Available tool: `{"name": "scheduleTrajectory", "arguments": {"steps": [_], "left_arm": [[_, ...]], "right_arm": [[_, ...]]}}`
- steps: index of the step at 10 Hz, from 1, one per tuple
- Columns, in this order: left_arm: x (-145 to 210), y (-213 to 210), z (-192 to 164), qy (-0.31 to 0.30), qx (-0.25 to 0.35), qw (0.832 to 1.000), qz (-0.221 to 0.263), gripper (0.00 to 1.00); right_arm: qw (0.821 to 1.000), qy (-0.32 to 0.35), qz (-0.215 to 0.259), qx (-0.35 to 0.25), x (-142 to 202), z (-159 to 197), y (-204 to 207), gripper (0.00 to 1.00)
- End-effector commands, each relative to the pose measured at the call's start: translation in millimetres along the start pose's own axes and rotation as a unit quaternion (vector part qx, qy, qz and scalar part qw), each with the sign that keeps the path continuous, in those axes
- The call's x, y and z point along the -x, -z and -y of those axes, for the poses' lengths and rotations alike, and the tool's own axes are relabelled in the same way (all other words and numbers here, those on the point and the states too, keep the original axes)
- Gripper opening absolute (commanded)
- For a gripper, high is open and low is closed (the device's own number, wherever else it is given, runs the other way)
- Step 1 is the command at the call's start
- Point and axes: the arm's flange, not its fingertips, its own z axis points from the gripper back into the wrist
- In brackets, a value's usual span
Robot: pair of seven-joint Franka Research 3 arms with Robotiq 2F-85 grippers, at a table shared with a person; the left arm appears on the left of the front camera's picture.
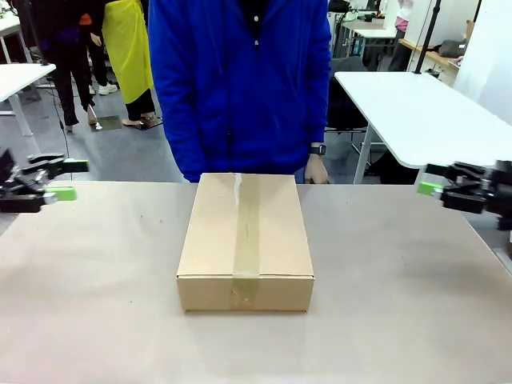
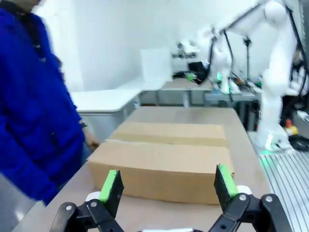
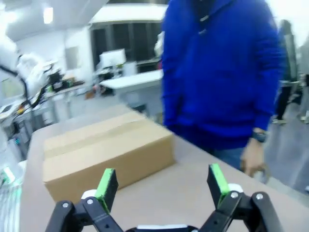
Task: Pack the gift set into the box.
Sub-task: Press and hold the closed box until the human finishes sealing it.
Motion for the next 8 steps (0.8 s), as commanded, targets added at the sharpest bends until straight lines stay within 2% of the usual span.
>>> {"name": "scheduleTrajectory", "arguments": {"steps": [1,8], "left_arm": [[-13.2,25.5,0.3,0.017,0.033,0.999,-0.023,1.0],[-13.2,25.5,0.3,0.017,0.033,0.999,-0.023,1.0]], "right_arm": [[0.999,0.001,-0.026,-0.044,-9.7,-12.0,24.8,1.0],[0.999,0.001,-0.026,-0.044,-9.7,-12.0,24.8,1.0]]}}
